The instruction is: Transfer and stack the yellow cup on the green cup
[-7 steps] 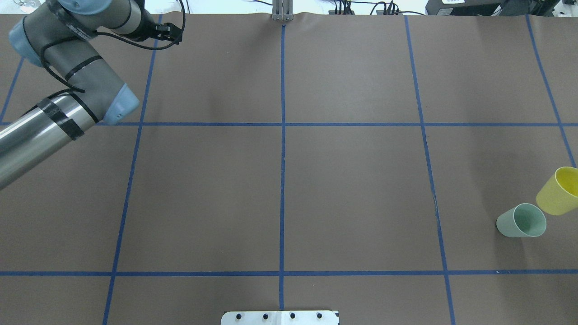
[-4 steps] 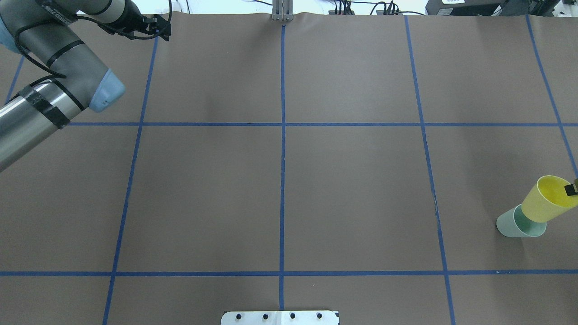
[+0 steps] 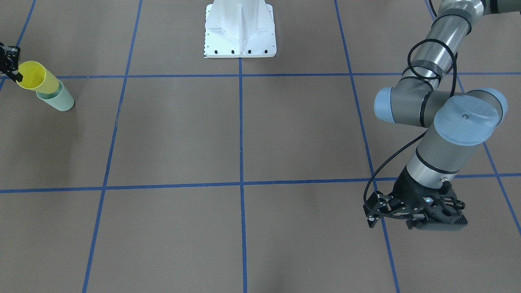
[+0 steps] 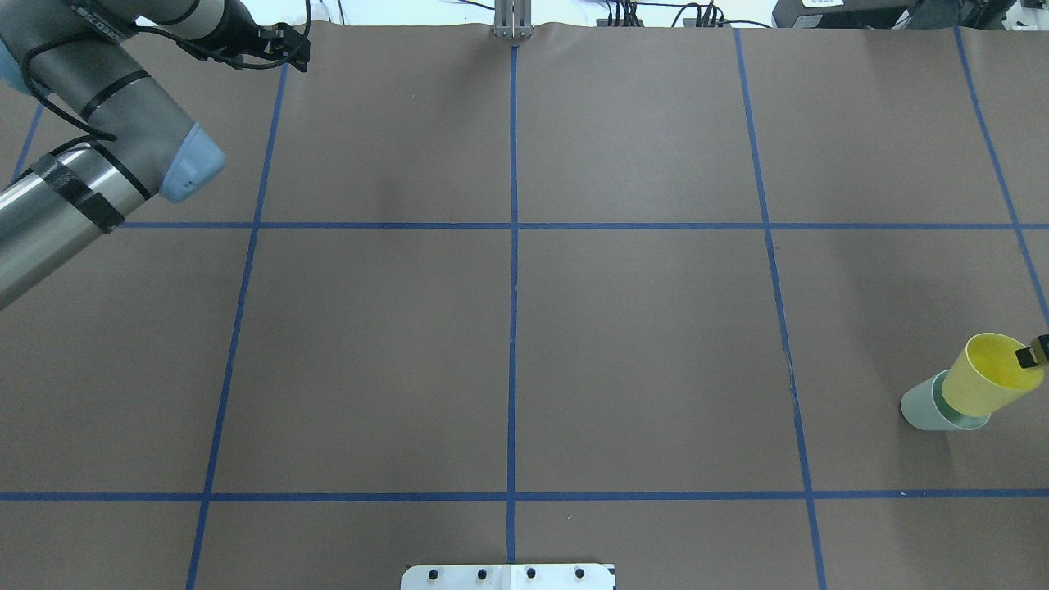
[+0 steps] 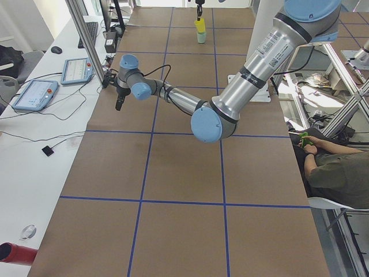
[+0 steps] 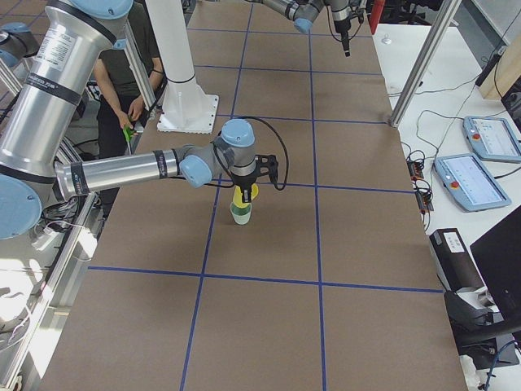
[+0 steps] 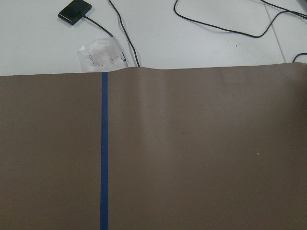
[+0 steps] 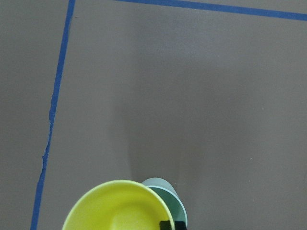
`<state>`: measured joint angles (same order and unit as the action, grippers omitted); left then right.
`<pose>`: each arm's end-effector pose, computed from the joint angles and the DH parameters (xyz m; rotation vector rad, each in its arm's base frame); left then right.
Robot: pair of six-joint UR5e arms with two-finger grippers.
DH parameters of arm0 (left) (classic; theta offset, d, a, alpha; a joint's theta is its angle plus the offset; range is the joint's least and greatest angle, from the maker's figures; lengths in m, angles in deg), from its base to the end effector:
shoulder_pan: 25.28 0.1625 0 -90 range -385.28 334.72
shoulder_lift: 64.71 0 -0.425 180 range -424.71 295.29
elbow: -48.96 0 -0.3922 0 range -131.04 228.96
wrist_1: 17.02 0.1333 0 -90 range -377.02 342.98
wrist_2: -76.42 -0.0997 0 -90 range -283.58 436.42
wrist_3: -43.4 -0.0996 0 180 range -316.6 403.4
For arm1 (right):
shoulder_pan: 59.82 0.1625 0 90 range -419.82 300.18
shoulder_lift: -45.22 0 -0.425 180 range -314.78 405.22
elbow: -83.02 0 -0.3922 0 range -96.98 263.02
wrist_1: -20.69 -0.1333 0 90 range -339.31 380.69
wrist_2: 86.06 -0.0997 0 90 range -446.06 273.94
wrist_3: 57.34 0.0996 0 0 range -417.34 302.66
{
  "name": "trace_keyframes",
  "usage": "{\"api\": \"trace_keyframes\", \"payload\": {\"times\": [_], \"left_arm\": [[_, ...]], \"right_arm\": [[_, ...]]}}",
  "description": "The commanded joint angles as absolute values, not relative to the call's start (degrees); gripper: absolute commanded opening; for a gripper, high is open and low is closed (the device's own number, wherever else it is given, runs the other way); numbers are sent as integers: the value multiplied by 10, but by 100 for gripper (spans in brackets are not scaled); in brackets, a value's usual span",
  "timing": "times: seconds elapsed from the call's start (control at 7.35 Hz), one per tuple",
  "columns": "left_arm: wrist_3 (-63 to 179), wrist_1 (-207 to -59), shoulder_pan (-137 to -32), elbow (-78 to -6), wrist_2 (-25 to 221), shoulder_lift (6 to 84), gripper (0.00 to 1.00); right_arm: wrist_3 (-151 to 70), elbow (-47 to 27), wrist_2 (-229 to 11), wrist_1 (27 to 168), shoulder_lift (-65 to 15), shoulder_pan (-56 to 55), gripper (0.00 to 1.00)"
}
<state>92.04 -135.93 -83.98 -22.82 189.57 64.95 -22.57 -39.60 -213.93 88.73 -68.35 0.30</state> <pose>0.3198 -0.7072 0.3280 0.4211 0.8452 -0.1023 -0.1085 -0.3336 0.5064 0.0957 -0.8225 -0.0984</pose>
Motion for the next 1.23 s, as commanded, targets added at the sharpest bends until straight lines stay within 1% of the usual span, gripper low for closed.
{"api": "trace_keyframes", "payload": {"times": [0.0,0.68,0.82,0.95,1.09], "left_arm": [[924,-1359,-839,-236,1895,646,99],[924,-1360,-840,-238,1896,645,99],[924,-1360,-840,-242,1897,645,99],[924,-1361,-840,-242,1897,645,99],[925,-1365,-840,-247,1898,637,99]], "right_arm": [[-225,-391,-2139,887,-684,2,0],[-223,-385,-2142,886,-683,1,0],[-223,-383,-2141,886,-683,0,20],[-225,-379,-2142,886,-682,0,54],[-226,-379,-2145,885,-681,0,74]]}}
